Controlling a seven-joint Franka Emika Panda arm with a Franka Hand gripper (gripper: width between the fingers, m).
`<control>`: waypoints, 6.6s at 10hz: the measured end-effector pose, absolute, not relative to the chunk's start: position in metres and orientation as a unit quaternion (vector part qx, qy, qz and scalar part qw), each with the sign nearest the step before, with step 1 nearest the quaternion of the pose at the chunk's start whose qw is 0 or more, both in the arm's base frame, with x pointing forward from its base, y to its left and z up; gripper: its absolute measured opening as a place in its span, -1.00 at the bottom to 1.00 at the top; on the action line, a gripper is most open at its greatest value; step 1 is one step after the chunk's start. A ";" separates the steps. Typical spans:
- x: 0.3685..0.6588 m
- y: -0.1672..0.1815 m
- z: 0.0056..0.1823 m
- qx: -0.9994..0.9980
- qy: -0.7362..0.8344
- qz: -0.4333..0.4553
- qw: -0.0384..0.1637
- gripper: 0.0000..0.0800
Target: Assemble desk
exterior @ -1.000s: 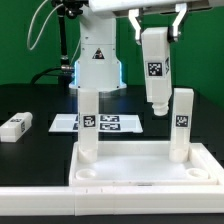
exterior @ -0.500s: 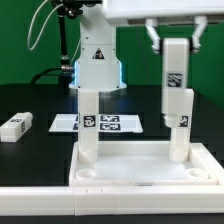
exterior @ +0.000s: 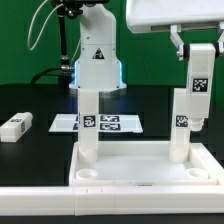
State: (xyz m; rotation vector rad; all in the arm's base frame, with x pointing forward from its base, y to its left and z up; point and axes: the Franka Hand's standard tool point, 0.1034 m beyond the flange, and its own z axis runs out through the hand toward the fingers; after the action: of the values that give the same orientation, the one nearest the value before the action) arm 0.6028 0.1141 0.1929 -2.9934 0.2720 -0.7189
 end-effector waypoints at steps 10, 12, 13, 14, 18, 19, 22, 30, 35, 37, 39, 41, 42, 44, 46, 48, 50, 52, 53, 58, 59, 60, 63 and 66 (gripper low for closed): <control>0.622 0.104 0.141 -0.962 0.031 -0.270 0.011 -0.28; 0.620 0.113 0.139 -0.963 0.033 -0.266 0.015 -0.28; 0.619 0.114 0.138 -0.963 0.033 -0.265 0.015 -0.28; 0.619 0.115 0.137 -0.963 0.034 -0.265 0.015 -0.28; 0.624 0.116 0.137 -0.961 0.036 -0.274 0.017 -0.28; 0.625 0.116 0.137 -0.961 0.036 -0.275 0.017 -0.28; 0.624 0.115 0.137 -0.959 0.034 -0.280 0.017 -0.28; 0.617 0.113 0.125 -0.960 0.029 -0.278 0.013 -0.28; 0.620 0.112 0.125 -0.954 0.041 -0.298 0.016 -0.28; 0.620 0.112 0.125 -0.954 0.039 -0.297 0.015 -0.28; 0.620 0.112 0.125 -0.954 0.035 -0.297 0.014 0.34; 0.620 0.112 0.125 -0.954 0.032 -0.297 0.013 0.57; 0.620 0.112 0.125 -0.954 0.031 -0.297 0.013 0.61; 0.620 0.112 0.125 -0.954 0.027 -0.297 0.011 0.62; 0.620 0.112 0.125 -0.955 0.025 -0.297 0.011 0.62; 0.622 0.110 0.134 -0.960 0.014 -0.278 0.007 0.62; 0.630 0.107 0.151 -0.966 0.019 -0.257 0.009 0.62; 0.637 0.100 0.146 -0.971 0.024 -0.238 0.005 0.62; 0.639 0.100 0.144 -0.979 0.029 -0.203 0.003 0.62; 0.637 0.098 0.132 -0.995 0.067 -0.068 0.010 0.62; 0.641 0.103 0.131 -0.994 0.077 -0.068 0.022 0.62; 0.643 0.107 0.130 -0.993 0.080 -0.077 0.029 0.62; 0.641 0.112 0.126 -0.992 0.093 -0.077 0.030 0.56; 0.641 0.112 0.126 -0.982 0.168 -0.074 0.036 -0.26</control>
Offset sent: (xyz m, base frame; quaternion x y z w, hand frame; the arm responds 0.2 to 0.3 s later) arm 0.0294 -0.0090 -0.0042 0.0173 0.0530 -0.0241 0.9982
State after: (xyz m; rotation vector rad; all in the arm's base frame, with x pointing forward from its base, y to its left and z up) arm 0.6409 0.1116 0.1258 -3.0177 0.5175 -0.2269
